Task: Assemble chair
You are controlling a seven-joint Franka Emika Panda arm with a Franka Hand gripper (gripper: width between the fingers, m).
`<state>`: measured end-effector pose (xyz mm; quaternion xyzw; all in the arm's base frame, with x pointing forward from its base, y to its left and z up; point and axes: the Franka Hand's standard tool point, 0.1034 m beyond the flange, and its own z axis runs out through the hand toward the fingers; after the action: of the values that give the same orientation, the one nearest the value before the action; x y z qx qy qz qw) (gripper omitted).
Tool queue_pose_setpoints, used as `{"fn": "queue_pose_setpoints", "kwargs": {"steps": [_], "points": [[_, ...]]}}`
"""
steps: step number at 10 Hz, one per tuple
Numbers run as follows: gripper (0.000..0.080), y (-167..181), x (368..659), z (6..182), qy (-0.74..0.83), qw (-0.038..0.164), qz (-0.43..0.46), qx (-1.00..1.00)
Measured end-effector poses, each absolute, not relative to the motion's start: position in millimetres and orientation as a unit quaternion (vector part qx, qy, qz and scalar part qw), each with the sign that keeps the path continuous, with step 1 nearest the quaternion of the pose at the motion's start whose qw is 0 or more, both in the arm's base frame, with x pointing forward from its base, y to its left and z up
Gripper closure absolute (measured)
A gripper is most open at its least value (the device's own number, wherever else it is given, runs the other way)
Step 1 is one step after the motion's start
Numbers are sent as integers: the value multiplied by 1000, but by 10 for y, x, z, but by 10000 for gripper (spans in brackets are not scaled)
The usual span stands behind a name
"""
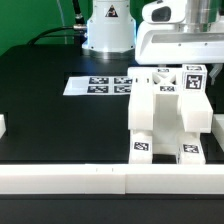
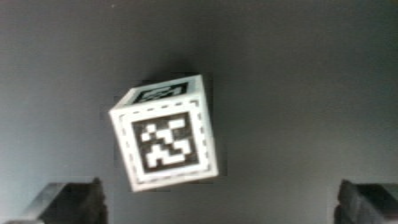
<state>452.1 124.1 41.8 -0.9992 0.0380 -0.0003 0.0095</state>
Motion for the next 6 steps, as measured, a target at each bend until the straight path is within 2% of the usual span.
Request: {"fn": "queue_pose_setpoints", "kwargs": {"steps": [4,6], "points": [[150,1245,4496,383,36,8,1,-999],[150,1255,4449,291,33,4,6,-999]]}}
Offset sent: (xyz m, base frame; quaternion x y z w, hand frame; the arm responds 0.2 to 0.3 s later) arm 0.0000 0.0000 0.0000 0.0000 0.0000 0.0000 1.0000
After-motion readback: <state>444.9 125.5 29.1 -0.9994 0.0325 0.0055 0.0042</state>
